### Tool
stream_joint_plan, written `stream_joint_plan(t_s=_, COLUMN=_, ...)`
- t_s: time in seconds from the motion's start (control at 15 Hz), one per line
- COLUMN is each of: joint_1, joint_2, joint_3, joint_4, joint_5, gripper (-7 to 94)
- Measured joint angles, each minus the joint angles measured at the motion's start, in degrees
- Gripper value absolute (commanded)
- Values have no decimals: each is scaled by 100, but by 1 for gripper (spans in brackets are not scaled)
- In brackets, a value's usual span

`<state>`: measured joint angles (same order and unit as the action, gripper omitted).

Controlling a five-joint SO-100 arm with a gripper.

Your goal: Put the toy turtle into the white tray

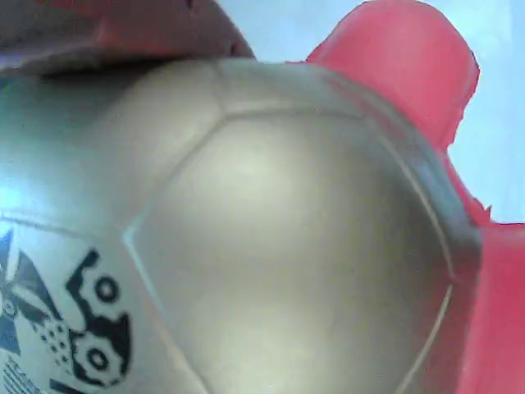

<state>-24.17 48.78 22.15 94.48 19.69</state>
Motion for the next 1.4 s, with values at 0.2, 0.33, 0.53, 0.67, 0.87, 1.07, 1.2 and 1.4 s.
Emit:
stream_joint_plan(t_s=0.2, joint_1=-35, joint_2=-457, joint_3=-255, joint_4=26, joint_5=88, gripper=0)
stream_joint_plan(t_s=0.33, joint_1=-35, joint_2=-773, joint_3=-264, joint_4=26, joint_5=149, gripper=0)
stream_joint_plan(t_s=0.53, joint_1=-35, joint_2=-1002, joint_3=-264, joint_4=26, joint_5=299, gripper=5)
stream_joint_plan(t_s=0.67, joint_1=-79, joint_2=-1055, joint_3=-264, joint_4=26, joint_5=308, gripper=17)
stream_joint_plan(t_s=0.87, joint_1=-132, joint_2=-1055, joint_3=-229, joint_4=26, joint_5=308, gripper=53)
stream_joint_plan(t_s=1.07, joint_1=-149, joint_2=-1055, joint_3=114, joint_4=26, joint_5=308, gripper=59)
stream_joint_plan(t_s=1.2, joint_1=-229, joint_2=-1055, joint_3=158, joint_4=0, joint_5=308, gripper=59)
stream_joint_plan(t_s=1.4, joint_1=-246, joint_2=-1055, joint_3=158, joint_4=26, joint_5=308, gripper=59)
